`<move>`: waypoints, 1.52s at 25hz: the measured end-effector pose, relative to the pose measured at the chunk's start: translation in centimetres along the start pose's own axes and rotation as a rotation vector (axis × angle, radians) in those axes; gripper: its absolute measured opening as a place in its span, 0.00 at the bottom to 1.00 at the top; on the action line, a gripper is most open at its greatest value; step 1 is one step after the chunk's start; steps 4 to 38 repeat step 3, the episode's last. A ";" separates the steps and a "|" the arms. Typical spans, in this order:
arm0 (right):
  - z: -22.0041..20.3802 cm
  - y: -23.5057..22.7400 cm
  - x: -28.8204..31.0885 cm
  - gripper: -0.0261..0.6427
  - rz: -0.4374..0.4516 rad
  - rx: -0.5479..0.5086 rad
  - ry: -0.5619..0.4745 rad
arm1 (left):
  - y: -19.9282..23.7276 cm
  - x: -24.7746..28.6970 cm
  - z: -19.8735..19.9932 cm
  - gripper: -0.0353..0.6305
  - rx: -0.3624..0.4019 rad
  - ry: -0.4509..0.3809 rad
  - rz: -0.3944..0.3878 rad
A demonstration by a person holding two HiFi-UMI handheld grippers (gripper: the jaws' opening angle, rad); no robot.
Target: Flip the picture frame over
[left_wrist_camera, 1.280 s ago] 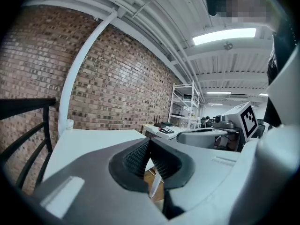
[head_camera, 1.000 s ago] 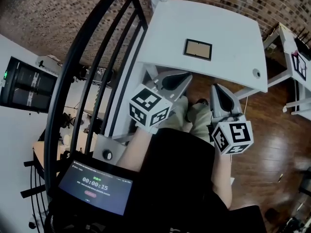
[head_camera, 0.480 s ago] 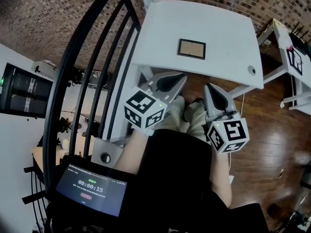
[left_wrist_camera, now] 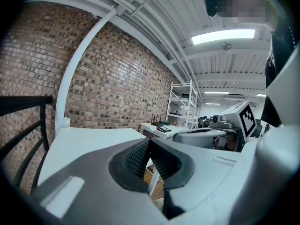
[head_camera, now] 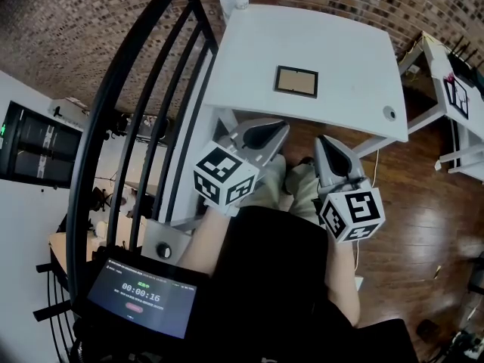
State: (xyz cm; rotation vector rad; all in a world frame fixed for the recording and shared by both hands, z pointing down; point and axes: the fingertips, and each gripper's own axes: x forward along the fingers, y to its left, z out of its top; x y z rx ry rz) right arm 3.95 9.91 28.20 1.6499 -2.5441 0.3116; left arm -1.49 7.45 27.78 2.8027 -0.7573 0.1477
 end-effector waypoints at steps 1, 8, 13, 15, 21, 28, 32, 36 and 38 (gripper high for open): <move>-0.1 0.0 0.0 0.03 0.000 0.001 0.000 | 0.0 -0.1 -0.1 0.08 -0.001 0.000 0.000; -0.2 0.1 -0.1 0.03 0.000 0.002 0.001 | -0.1 -0.2 -0.3 0.08 -0.003 0.001 -0.002; -0.2 0.1 -0.1 0.03 0.000 0.002 0.001 | -0.1 -0.2 -0.3 0.08 -0.003 0.001 -0.002; -0.2 0.1 -0.1 0.03 0.000 0.002 0.001 | -0.1 -0.2 -0.3 0.08 -0.003 0.001 -0.002; -0.2 0.1 -0.1 0.03 0.000 0.002 0.001 | -0.1 -0.2 -0.3 0.08 -0.003 0.001 -0.002; -0.2 0.1 -0.1 0.03 0.000 0.002 0.001 | -0.1 -0.2 -0.3 0.08 -0.003 0.001 -0.002; -0.2 0.1 -0.1 0.03 0.000 0.002 0.001 | -0.1 -0.2 -0.3 0.08 -0.003 0.001 -0.002; -0.2 0.1 -0.1 0.03 0.000 0.002 0.001 | -0.1 -0.2 -0.3 0.08 -0.003 0.001 -0.002; -0.2 0.1 -0.1 0.03 0.000 0.002 0.001 | -0.1 -0.2 -0.3 0.08 -0.003 0.001 -0.002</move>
